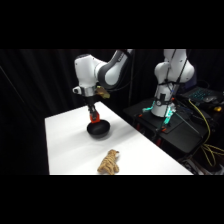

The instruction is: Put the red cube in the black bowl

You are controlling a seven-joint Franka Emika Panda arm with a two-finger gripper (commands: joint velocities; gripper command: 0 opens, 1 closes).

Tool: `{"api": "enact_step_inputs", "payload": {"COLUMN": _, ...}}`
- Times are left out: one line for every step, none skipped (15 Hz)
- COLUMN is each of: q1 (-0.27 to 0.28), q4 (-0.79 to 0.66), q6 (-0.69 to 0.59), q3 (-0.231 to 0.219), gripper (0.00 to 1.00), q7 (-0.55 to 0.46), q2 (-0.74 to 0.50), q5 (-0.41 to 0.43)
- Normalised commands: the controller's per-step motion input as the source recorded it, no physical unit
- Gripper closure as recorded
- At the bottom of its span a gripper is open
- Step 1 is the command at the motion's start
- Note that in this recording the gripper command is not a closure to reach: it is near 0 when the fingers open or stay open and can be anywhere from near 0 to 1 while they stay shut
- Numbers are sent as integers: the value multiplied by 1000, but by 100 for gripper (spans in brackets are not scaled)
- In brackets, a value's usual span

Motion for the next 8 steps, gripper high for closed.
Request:
{"api": "enact_step_inputs", "payload": {"q1": -135, "q4": -162, "q6": 360, "q3": 81, "gripper": 100, "q7": -314, "q2": 8, "q5": 299}}
{"api": "enact_step_inputs", "payload": {"q1": -122, "q4": -99, "q6": 285, "q3": 89, "gripper": 0, "q7": -295, "q2": 37, "q5": 280}}
{"api": "enact_step_inputs", "payload": {"q1": -112, "q4": -23, "q6": 225, "q3": 99, "gripper": 0, "q7": -275, "q2": 71, "q5": 260}}
{"api": "enact_step_inputs", "payload": {"q1": -107, "q4": 54, "q6": 161, "q3": 103, "gripper": 0, "q7": -254, "q2": 92, "q5": 249}}
{"api": "enact_step_inputs", "payload": {"q1": -93, "q4": 93, "q6": 107, "q3": 99, "gripper": 0, "q7": -222, "q2": 78, "q5": 222}}
{"api": "enact_step_inputs", "payload": {"q1": -74, "q4": 119, "q6": 51, "q3": 89, "gripper": 0, "q7": -191, "q2": 41, "q5": 175}}
{"api": "enact_step_inputs", "payload": {"q1": -62, "q4": 119, "q6": -7, "q3": 84, "gripper": 0, "q7": -172, "q2": -12, "q5": 144}}
{"api": "enact_step_inputs", "payload": {"q1": -74, "q4": 147, "q6": -158, "q3": 117, "gripper": 0, "q7": -206, "q2": -75, "q5": 194}}
